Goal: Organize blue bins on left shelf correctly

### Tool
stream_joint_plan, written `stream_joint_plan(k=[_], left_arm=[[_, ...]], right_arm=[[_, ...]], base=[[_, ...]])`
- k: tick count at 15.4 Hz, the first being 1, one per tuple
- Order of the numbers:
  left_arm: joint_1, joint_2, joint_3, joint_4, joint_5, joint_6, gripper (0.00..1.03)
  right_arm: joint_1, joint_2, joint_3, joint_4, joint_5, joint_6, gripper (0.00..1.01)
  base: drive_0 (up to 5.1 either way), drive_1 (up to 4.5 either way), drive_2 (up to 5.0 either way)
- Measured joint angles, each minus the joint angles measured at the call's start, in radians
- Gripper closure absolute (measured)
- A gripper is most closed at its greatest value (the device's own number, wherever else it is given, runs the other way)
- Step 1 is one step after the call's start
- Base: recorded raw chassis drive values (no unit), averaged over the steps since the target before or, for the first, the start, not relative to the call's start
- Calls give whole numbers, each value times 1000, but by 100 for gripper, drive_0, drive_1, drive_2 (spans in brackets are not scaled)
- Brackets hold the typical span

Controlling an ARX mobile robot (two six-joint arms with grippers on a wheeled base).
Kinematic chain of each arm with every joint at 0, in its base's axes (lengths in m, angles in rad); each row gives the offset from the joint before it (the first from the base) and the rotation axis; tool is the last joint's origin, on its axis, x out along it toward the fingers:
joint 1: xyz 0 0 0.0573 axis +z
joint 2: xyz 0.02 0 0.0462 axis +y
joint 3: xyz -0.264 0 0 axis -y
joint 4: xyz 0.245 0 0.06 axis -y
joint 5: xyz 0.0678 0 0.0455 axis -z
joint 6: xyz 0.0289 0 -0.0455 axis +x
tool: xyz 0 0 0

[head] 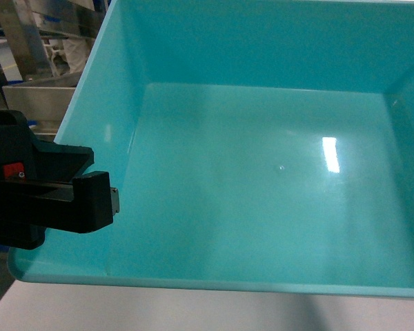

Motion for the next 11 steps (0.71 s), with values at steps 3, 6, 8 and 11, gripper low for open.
stream_joint_plan(k=[3,6,8,11], left_arm=[[0,0,0,0,0,0,101],[0,0,0,2,0,0,101],[0,0,0,1,0,0,101],[0,0,0,0,0,0,101]], right_arm=[[0,0,0,0,0,0,99],[0,-1,0,2,0,0,99],[0,0,0,1,0,0,99],[0,0,0,0,0,0,99]], base=[[-495,246,246],[-496,245,245],[-495,245,245],[-495,246,246]])
